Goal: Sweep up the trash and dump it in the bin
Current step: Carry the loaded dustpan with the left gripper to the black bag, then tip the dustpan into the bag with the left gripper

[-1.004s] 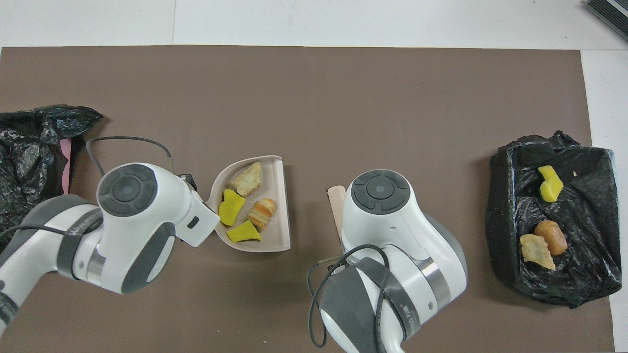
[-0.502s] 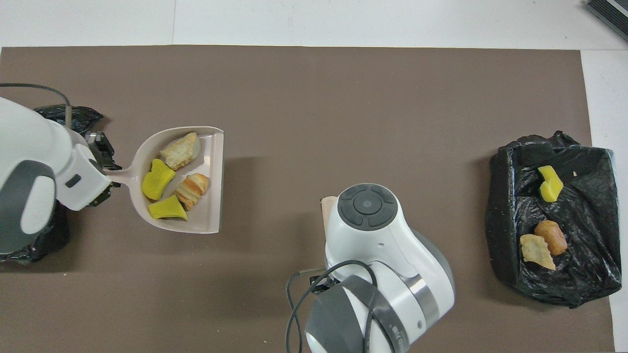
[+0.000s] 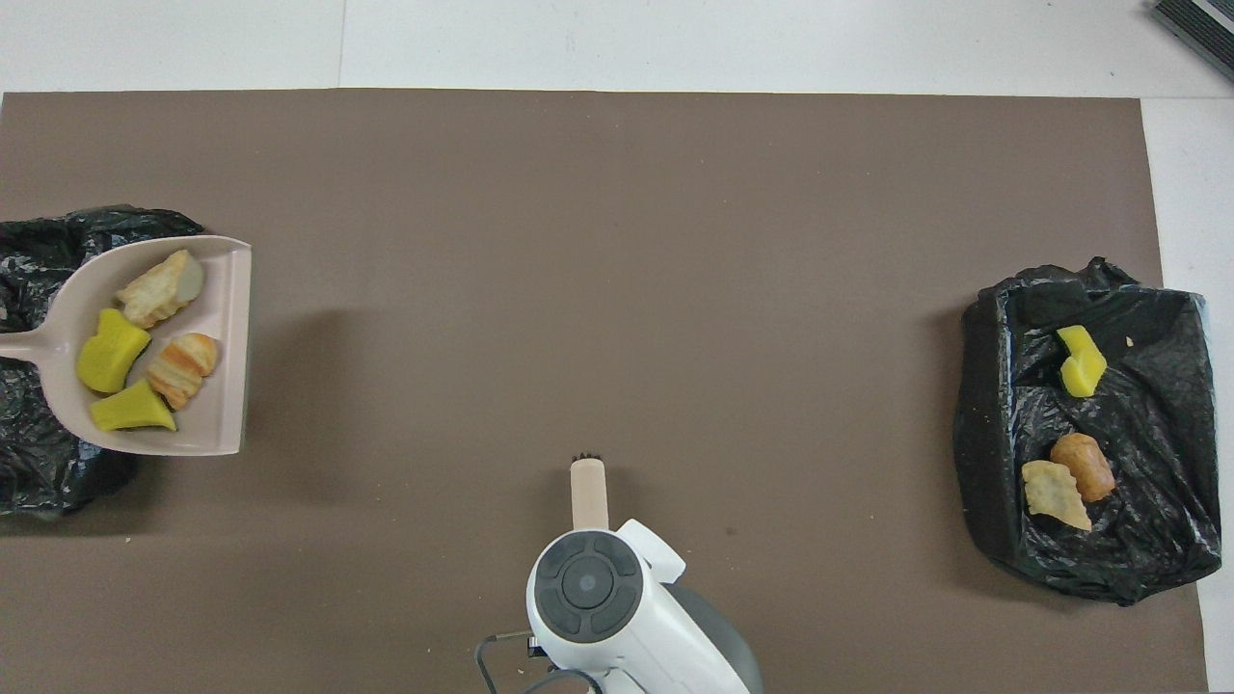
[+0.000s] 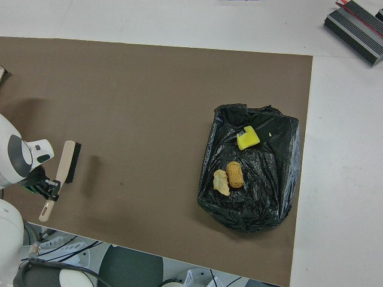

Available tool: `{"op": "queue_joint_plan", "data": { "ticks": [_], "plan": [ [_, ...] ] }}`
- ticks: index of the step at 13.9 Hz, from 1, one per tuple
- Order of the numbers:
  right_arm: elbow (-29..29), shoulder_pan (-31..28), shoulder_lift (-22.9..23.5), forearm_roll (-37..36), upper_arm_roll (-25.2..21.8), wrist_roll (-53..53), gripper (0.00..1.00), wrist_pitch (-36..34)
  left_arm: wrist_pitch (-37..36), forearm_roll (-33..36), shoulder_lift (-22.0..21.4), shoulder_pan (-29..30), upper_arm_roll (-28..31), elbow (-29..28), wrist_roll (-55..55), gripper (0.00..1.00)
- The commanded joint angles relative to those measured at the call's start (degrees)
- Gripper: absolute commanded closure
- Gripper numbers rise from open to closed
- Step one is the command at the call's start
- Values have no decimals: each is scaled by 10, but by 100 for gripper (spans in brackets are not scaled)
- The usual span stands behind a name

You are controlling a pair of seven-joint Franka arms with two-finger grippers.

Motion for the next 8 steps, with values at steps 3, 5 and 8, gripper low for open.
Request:
{"op": "queue_joint_plan", "data": {
  "ticks": [3, 5, 8],
  "plan": [
    [-25, 36, -6, 29, -2, 40, 100, 26, 35, 69, 11, 102, -7, 36, 31, 100],
    [-49, 52, -4, 37, -2, 55, 100, 63, 70, 112, 14, 120, -7, 36, 28, 100],
    [-72, 61, -4, 37, -2, 50, 100, 97, 128, 211, 18, 124, -4, 28, -3, 100]
  ]
}}
